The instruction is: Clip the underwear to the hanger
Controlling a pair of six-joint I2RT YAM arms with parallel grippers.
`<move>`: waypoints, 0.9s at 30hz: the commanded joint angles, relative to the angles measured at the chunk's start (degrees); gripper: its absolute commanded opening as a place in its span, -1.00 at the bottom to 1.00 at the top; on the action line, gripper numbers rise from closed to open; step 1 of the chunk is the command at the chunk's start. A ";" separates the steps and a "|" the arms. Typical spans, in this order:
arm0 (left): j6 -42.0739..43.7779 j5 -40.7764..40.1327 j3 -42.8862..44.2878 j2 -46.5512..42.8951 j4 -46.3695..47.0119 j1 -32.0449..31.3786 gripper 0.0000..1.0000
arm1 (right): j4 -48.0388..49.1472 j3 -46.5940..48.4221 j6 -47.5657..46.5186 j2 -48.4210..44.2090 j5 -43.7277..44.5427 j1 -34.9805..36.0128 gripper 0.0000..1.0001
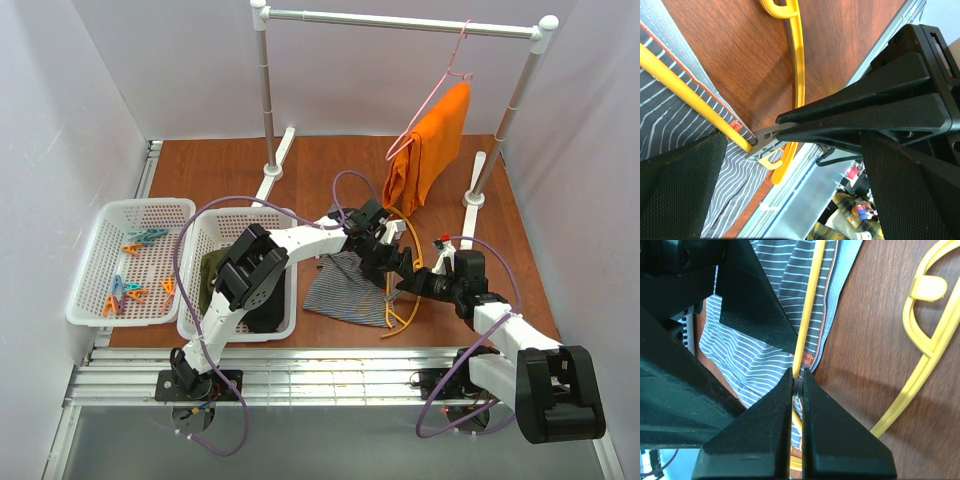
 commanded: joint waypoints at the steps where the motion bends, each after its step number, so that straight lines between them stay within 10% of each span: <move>1: 0.29 -1.85 2.38 -1.63 -0.46 -2.04 0.95 | 2.00 3.12 -0.40 0.22 -1.11 1.63 -0.97; 9: 3.81 -10.73 0.72 -6.11 -9.52 -1.95 0.96 | 1.91 2.77 -0.31 -0.05 -0.67 1.81 -0.97; 20: 3.55 -18.03 -19.58 -24.91 4.87 -1.95 0.96 | 1.65 1.10 0.57 -3.82 1.09 1.72 -0.97; 24: 3.90 -15.49 -28.90 -29.58 14.19 -1.95 0.75 | 1.65 0.05 1.01 -5.58 1.53 1.72 -0.97; 27: 5.04 -13.29 -31.02 -28.53 15.87 -2.48 0.09 | 1.73 -0.74 1.18 -6.11 1.88 1.72 -0.97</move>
